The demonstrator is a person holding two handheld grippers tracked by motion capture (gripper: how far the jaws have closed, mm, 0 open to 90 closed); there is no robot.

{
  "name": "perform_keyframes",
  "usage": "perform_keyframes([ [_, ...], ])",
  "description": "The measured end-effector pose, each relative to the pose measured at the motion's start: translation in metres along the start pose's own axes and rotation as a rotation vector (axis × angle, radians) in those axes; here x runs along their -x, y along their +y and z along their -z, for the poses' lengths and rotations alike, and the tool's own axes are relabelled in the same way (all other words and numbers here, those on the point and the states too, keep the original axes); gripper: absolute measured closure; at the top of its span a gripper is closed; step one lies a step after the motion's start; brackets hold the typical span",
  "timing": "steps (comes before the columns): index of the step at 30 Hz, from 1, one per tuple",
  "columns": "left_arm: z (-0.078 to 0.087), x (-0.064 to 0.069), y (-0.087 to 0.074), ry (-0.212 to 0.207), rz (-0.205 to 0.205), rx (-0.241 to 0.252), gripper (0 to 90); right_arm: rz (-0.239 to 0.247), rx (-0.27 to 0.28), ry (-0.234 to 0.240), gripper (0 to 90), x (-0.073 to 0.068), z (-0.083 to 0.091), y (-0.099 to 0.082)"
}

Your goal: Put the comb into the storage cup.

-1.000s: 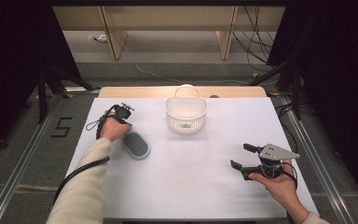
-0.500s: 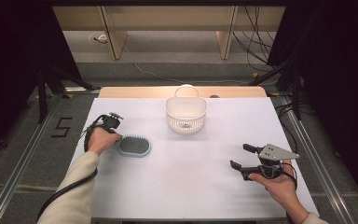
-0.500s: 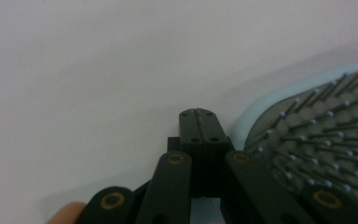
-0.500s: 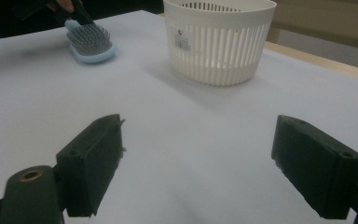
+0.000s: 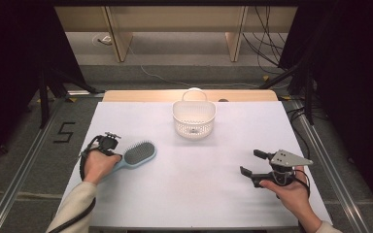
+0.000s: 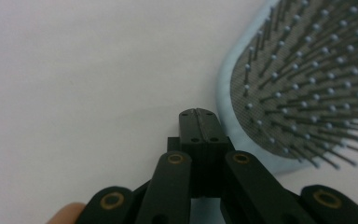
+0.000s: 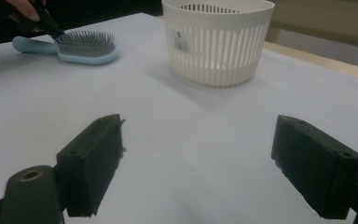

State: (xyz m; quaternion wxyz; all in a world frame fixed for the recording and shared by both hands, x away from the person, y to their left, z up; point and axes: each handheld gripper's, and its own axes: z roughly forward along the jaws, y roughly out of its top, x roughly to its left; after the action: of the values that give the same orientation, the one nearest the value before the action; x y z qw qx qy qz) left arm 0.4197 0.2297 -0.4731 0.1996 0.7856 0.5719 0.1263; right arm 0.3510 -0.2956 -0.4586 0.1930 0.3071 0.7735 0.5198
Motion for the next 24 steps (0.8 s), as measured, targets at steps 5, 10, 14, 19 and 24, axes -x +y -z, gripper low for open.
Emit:
perform_keyframes([
  [5,0.004,0.006,-0.01,0.01,-0.004,0.013,90.0,-0.001,0.002,0.002,17.5,0.0,0.0,0.0],
  [10,0.01,0.014,-0.024,0.003,0.011,0.033,90.0,0.0,0.007,0.007,17.5,-0.002,0.001,0.001],
  [14,0.012,0.017,-0.031,0.002,0.013,0.04,89.9,-0.001,0.011,0.013,17.5,-0.002,0.002,0.001],
  [19,0.014,0.021,-0.034,0.008,-0.002,0.043,89.9,0.0,0.014,0.014,17.4,-0.003,0.003,0.001],
  [24,0.015,0.023,-0.038,-0.002,0.001,0.049,89.9,-0.004,0.017,0.016,17.3,-0.003,0.004,0.0],
])
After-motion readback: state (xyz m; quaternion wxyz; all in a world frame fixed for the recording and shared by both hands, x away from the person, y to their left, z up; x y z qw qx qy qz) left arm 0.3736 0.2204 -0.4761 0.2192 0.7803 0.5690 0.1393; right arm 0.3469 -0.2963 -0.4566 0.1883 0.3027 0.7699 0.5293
